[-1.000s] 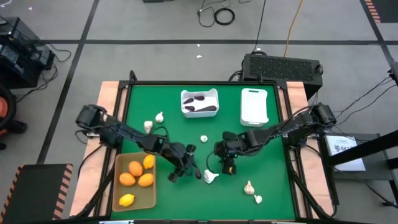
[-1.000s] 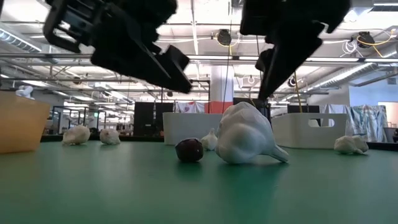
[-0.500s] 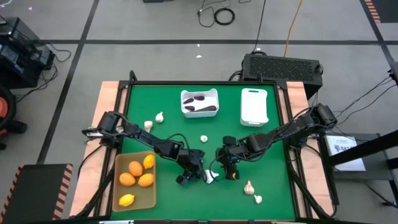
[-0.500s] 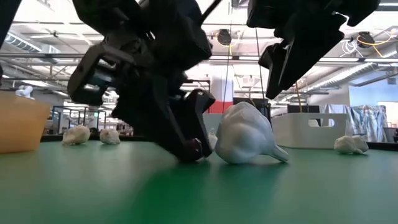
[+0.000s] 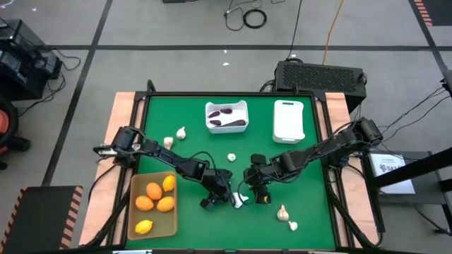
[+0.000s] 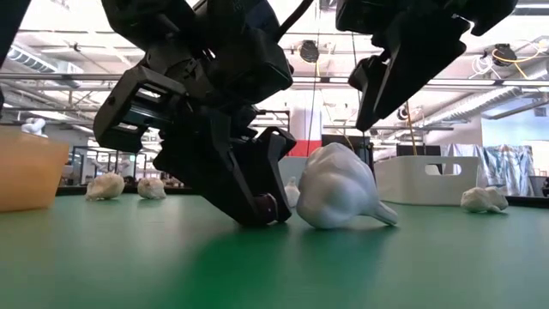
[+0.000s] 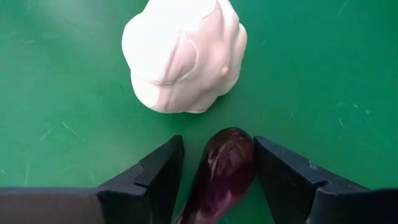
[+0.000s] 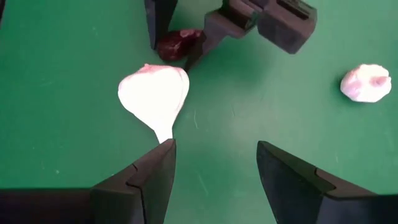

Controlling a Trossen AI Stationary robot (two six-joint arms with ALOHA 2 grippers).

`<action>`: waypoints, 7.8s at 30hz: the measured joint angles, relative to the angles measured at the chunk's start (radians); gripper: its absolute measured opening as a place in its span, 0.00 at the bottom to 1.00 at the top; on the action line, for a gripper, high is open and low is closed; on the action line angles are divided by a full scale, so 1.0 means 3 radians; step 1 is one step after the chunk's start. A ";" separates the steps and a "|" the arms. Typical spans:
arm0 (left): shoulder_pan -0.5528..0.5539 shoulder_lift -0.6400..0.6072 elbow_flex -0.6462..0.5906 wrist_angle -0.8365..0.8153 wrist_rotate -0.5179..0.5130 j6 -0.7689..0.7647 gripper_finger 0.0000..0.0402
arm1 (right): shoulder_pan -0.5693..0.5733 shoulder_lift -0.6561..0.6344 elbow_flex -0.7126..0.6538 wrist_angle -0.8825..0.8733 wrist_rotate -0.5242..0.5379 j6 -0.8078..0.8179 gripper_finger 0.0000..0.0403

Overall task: Sort produce into baskets
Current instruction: Put the violet eggplant into the left white bin, then put the white garlic into the right white bin

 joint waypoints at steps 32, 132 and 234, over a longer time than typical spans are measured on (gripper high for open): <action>0.1038 -0.1012 -0.0018 -0.0439 -0.1095 0.0315 0.24 | 0.0369 -0.0146 -0.0052 -0.0667 0.1054 0.0064 0.53; 0.0956 -0.4945 -0.2878 0.0322 -0.2062 -0.1943 0.44 | 0.0566 0.0641 -0.1219 0.2669 0.0593 0.0288 0.53; 0.1160 -0.4474 -0.1581 -0.2529 -0.2214 -0.3579 0.61 | -0.2032 -0.1847 -0.1080 -0.0931 0.1043 0.0034 0.44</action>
